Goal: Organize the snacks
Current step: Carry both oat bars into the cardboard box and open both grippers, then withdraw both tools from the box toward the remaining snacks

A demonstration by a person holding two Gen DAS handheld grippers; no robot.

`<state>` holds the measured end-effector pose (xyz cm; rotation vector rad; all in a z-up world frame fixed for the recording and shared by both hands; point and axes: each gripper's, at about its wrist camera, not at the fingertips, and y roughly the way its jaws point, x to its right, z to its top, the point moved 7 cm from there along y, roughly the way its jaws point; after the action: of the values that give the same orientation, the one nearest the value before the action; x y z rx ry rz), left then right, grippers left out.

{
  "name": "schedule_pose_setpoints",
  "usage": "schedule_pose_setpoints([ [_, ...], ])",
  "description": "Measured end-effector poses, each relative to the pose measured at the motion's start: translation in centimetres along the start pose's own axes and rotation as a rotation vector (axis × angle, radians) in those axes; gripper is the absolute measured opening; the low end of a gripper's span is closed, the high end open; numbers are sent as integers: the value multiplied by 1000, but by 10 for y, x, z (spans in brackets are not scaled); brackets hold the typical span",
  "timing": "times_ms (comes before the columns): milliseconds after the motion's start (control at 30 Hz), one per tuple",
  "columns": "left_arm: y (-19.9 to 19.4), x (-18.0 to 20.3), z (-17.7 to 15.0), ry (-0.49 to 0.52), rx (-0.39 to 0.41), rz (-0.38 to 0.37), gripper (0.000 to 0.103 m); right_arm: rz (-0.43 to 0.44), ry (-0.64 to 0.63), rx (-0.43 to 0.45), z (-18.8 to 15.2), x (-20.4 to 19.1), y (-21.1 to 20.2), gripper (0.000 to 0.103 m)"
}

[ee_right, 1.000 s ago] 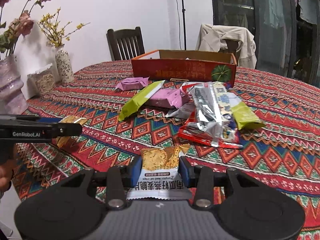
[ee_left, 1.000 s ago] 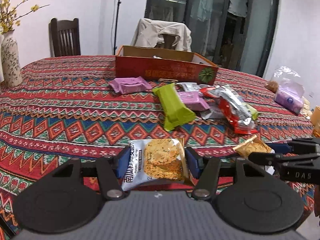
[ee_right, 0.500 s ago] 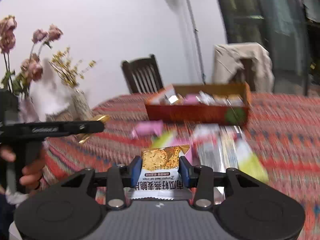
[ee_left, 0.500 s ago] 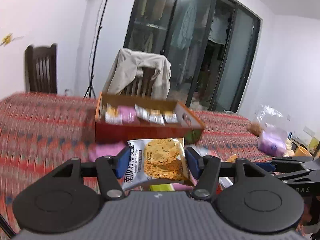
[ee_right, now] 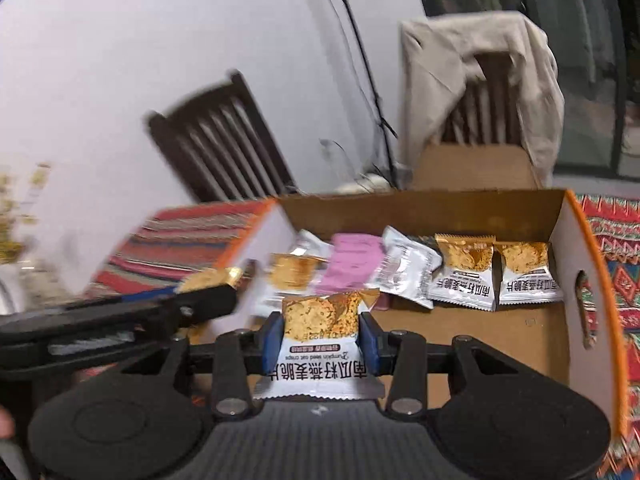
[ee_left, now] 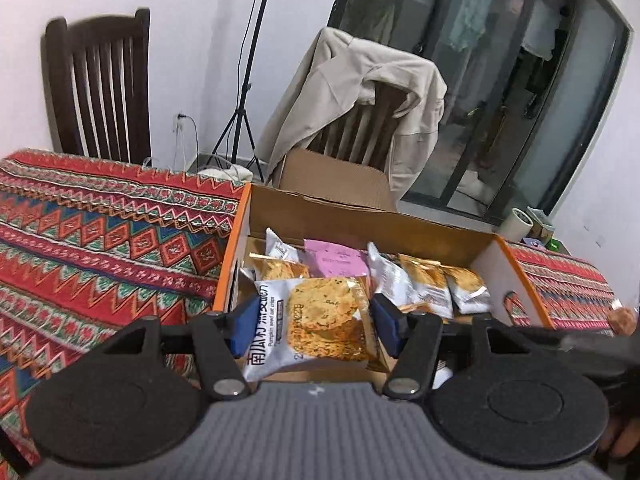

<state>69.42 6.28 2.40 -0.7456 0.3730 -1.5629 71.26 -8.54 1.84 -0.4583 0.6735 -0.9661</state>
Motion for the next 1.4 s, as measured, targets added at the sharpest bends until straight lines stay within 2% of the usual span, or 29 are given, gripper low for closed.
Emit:
schedule_pose_setpoints([
  [67, 12, -8, 3, -12, -10, 2, 70, -12, 26, -33, -2, 6, 25, 40],
  [133, 16, -12, 4, -26, -11, -1, 77, 15, 68, -60, -5, 7, 43, 43],
  [200, 14, -14, 5, -25, -5, -30, 77, 99, 110, -78, -7, 3, 51, 53],
  [267, 7, -14, 4, -12, 5, -36, 77, 167, 137, -87, -9, -1, 50, 56],
  [367, -7, -15, 6, 11, 23, -25, 77, 139, 121, -76, -9, -3, 41, 57],
  [500, -39, -11, 11, 27, 48, -29, 77, 92, 86, -45, -4, -2, 12, 59],
  [700, -116, 6, 13, 97, 107, -33, 79, 59, 18, 37, 6, -10, -69, 59],
  [767, -151, 15, 6, 136, 146, -49, 87, 53, -5, 61, 5, -13, -102, 61],
  [933, -234, 39, -44, 262, 257, -65, 92, -1, -117, 158, -11, -22, -203, 72],
  [1100, -302, 59, -115, 342, 367, -83, 101, -63, -228, 230, -59, -23, -295, 78],
  [1233, -332, 65, -173, 279, 392, -74, 102, -106, -294, 295, -113, -26, -346, 82],
  [1333, -351, 68, -211, 239, 394, -81, 103, -109, -319, 335, -155, -31, -372, 84],
  [1400, -363, 69, -231, 230, 401, -60, 103, -127, -338, 354, -187, -34, -384, 87],
])
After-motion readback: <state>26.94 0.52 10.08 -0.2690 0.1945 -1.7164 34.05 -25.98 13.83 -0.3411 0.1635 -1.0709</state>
